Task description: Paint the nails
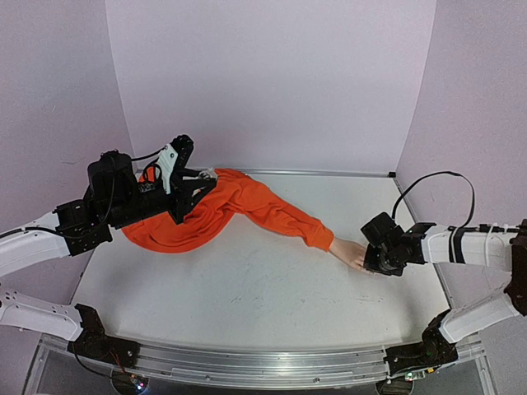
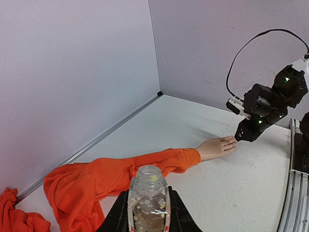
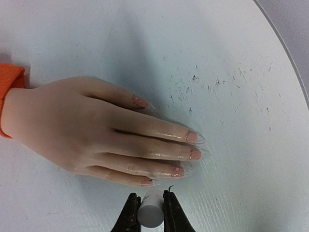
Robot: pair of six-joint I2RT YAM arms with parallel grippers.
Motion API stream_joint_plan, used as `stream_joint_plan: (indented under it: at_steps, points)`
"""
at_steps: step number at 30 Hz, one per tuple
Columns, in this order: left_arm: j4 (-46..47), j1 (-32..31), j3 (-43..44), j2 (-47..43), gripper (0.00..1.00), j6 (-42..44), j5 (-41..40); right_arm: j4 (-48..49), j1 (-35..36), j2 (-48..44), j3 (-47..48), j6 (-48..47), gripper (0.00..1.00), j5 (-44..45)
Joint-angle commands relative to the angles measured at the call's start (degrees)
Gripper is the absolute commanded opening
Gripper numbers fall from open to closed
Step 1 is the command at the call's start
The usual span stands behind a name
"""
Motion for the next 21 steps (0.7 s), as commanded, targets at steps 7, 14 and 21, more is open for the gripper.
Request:
stream_joint_plan:
  at_steps: [7,14,21]
  points:
    - [2.66,0.27,0.50,-1.57,0.00,-0.38,0.71,0.60,-0.22,-2.52,0.95,-3.23,0.00,-0.99]
    - [2.70,0.27,0.48,-1.61,0.00,-0.29,0.60,0.60,-0.21,-1.26,0.99,-2.84,0.00,-0.72]
    - [2.67,0.23,0.41,-1.54,0.00,-0.28,0.61,0.56,-0.20,-0.06,1.47,-3.18,0.00,-0.87]
